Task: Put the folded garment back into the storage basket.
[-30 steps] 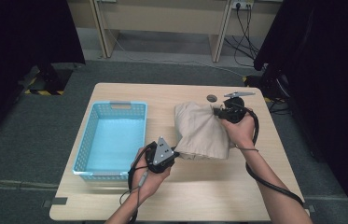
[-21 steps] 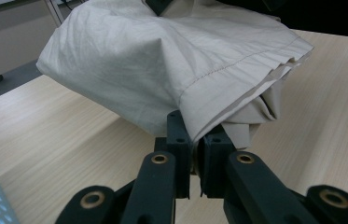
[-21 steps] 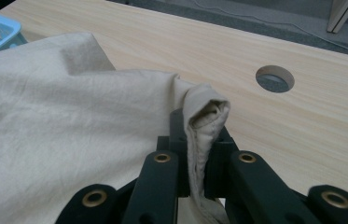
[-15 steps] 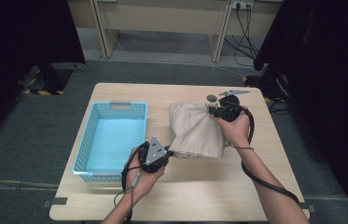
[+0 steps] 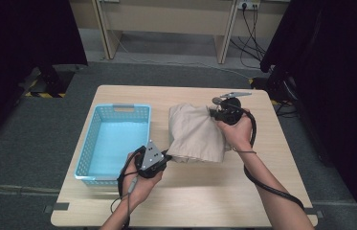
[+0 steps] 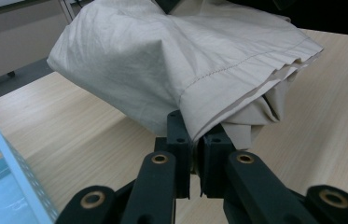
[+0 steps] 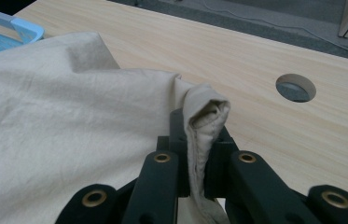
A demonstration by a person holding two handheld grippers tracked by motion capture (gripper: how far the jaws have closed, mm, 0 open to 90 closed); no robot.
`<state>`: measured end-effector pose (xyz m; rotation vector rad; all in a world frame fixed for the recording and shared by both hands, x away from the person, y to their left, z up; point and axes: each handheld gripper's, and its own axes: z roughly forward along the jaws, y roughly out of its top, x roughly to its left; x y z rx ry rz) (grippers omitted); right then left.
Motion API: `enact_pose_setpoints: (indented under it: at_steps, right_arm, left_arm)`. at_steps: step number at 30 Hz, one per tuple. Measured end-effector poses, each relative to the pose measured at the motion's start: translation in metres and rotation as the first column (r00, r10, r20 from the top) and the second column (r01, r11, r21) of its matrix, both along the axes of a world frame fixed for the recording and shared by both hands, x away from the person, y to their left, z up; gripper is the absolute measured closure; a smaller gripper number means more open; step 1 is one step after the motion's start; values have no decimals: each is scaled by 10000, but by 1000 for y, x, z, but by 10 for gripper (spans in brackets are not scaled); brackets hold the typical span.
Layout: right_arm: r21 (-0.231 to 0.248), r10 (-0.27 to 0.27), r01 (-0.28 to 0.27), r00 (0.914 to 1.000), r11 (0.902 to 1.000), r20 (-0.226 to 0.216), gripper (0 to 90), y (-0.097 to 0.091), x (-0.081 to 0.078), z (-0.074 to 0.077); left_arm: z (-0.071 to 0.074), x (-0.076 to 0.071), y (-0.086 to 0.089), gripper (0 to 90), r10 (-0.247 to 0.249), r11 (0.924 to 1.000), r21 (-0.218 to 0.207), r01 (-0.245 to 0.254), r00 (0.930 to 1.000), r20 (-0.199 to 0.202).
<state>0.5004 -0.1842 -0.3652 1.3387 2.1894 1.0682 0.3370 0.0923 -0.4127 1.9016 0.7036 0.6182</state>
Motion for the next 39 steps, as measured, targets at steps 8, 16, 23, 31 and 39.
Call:
enact_pose_setpoints:
  at_steps: [8,16,23,31,39]
  right_arm:
    - [-6,59,-59,10000,10000,-18,854,6,0,1]
    - [-32,160,-160,9999,9999,22,854,11,1,3]
    - [-35,250,-249,9997,9997,51,854,17,1,4]
    - [-47,339,-338,9994,9994,50,853,24,1,4]
    - [-37,469,-469,9988,9989,116,853,33,1,7]
  left_arm:
    - [-1,-1,5,847,68,9999,-118,-69,10000,-60]
    - [-1,-3,9,847,113,9998,-160,-114,9999,-41]
    - [-1,-5,14,847,199,9996,-209,-199,9998,-29]
    - [-1,-6,22,847,335,9990,-294,-336,9994,-34]
    - [1,-8,31,848,497,9982,-347,-497,9988,17]
